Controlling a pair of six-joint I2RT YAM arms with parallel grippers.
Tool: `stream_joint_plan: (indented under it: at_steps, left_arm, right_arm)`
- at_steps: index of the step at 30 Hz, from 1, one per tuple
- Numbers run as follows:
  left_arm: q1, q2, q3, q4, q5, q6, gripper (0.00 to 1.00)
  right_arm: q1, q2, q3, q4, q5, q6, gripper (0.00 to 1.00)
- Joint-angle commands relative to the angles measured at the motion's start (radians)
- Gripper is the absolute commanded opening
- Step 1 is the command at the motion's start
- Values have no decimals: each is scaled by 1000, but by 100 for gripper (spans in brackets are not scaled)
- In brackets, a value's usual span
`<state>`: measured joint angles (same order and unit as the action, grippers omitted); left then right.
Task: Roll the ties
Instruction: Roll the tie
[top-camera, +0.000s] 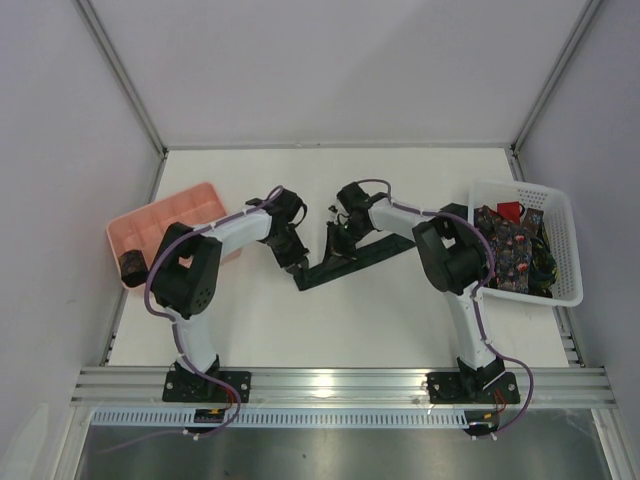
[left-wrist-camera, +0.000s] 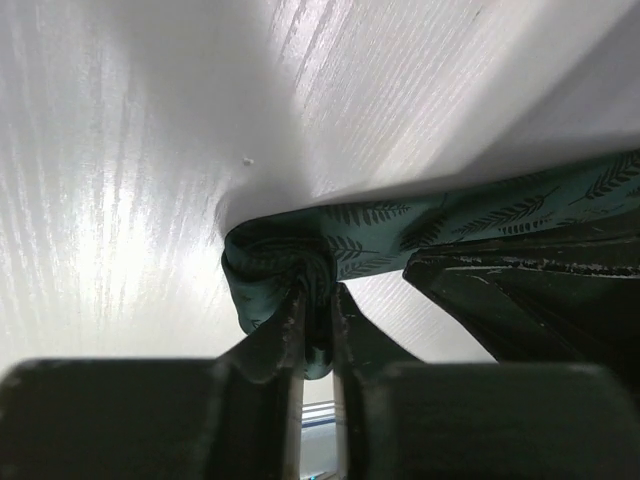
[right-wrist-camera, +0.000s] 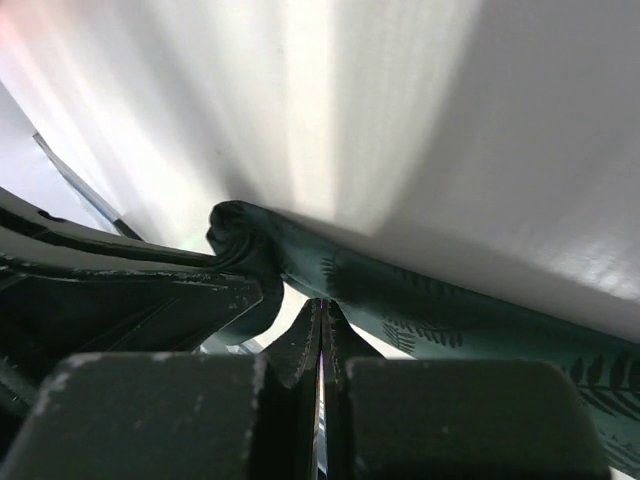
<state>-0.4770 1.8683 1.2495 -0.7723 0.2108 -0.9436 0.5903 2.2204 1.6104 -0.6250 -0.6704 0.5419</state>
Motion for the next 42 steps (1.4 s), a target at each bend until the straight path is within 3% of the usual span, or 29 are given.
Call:
stream_joint_plan:
  at_steps: [1,4,22,30,36,42]
  left_arm:
    - [-11,34,28,8,-33,20,22]
    - [-14,34,27,22,-33,34,39]
    - [-26,-144,18,120,50,135,85]
    - [-26,-294,-18,156,111,232,89]
    - [-2,-414,-38,70,-2,324,87]
    - [128,-506,-120,68,10,348,83]
  right_arm:
    - [-7,-7,-20,19,12,-20,0]
    - [-20,-16,-27,22,12,-25,0]
    - [-78,-36,-60,30,5,-53,0]
    - [-89,-62,-12,-24,-4,-83,0]
    - [-70,-79,42,-82,-26,-108,0]
    - [-5,-105,137,-127,-63,-96,7]
